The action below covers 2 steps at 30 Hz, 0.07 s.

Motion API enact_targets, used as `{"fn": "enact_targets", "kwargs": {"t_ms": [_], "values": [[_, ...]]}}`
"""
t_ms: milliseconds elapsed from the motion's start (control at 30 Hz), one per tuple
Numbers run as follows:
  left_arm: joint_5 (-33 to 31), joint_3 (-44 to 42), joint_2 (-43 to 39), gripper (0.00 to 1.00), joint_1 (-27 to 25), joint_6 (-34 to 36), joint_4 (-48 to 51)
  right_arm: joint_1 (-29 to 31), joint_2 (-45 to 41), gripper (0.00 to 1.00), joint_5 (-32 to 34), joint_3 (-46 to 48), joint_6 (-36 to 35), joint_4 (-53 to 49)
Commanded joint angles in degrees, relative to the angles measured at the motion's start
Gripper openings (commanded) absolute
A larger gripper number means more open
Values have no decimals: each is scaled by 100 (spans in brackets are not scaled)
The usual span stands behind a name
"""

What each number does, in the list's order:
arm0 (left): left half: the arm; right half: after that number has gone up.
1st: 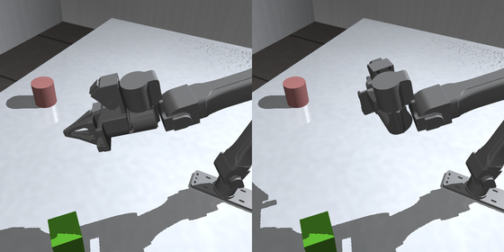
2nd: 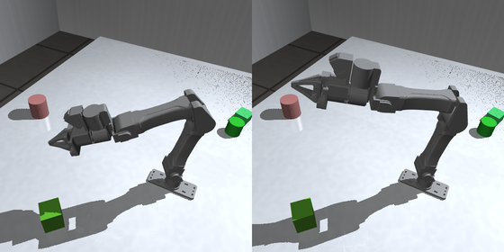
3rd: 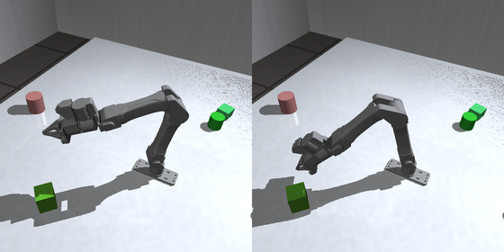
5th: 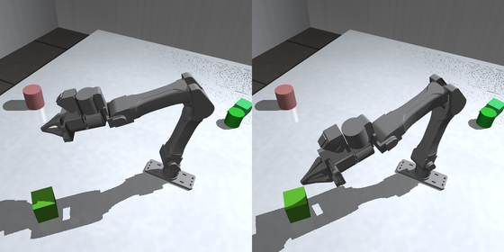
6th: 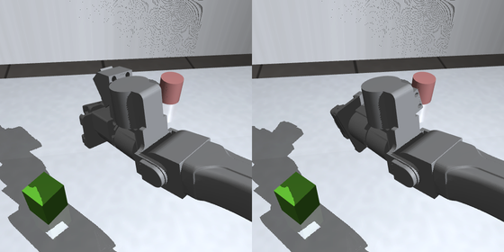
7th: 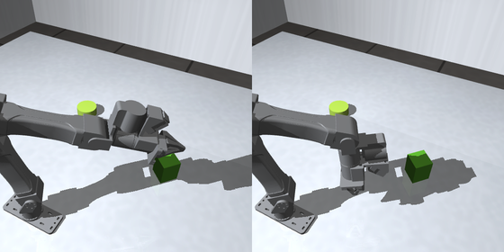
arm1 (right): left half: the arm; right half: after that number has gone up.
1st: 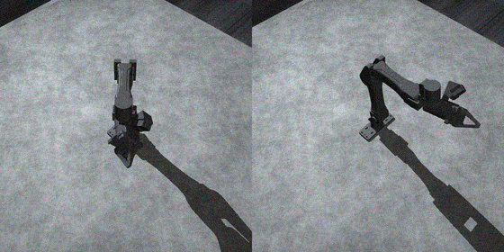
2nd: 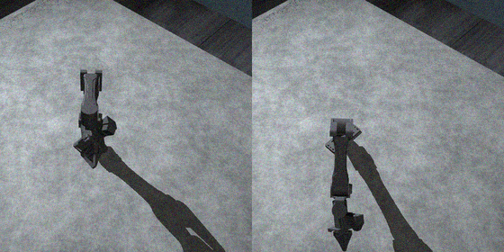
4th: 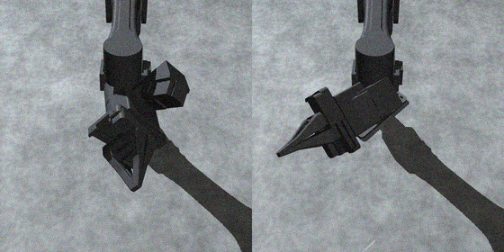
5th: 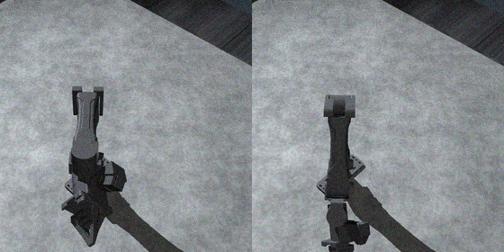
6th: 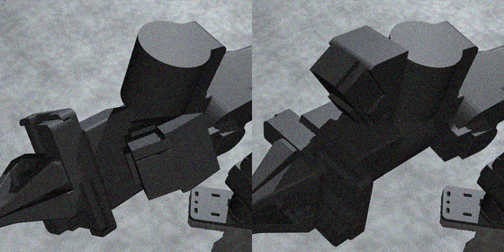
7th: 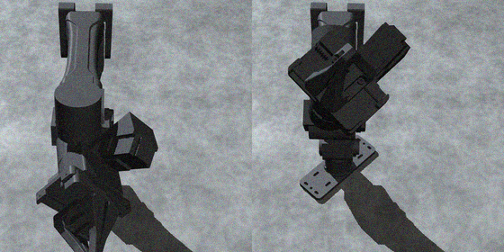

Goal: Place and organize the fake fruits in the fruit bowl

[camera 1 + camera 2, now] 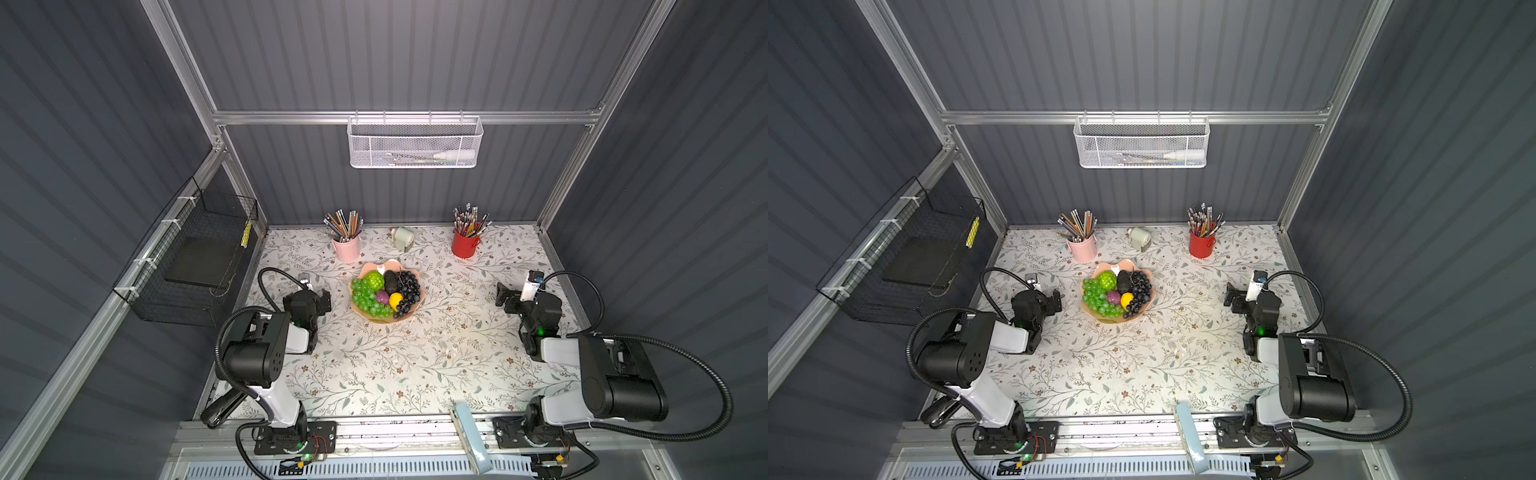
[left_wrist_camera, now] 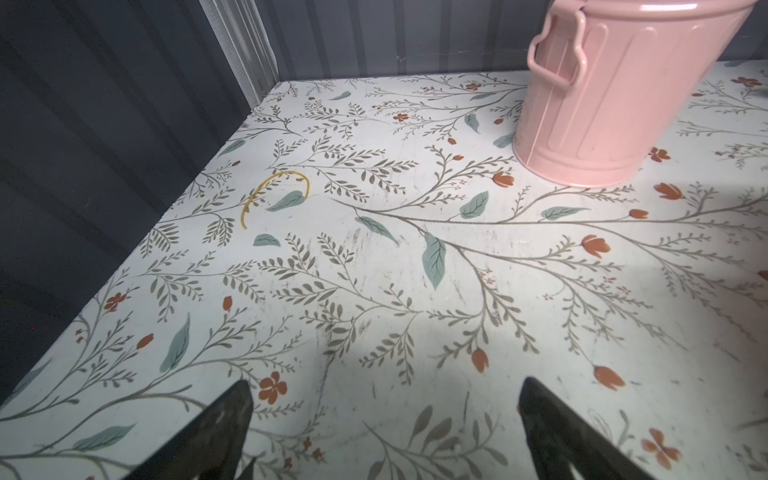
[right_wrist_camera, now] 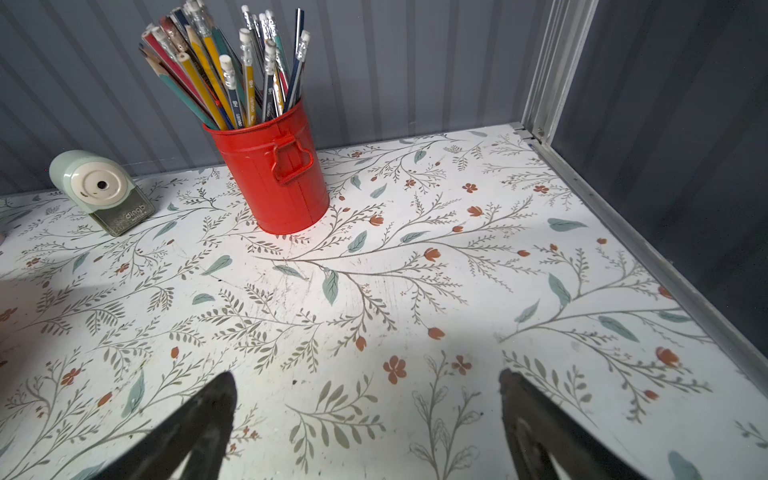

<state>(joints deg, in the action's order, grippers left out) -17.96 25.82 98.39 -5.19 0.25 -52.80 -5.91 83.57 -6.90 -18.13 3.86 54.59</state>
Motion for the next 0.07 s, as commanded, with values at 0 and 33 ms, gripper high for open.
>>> {"fn": "enact_targets", "kwargs": {"t_ms": [0, 33], "values": [[17, 51, 14, 100, 10, -25, -169, 30, 4, 99, -44, -90, -71, 39], [12, 49, 14, 100, 10, -25, -170, 29, -5, 99, -48, -77, -71, 59]]}}
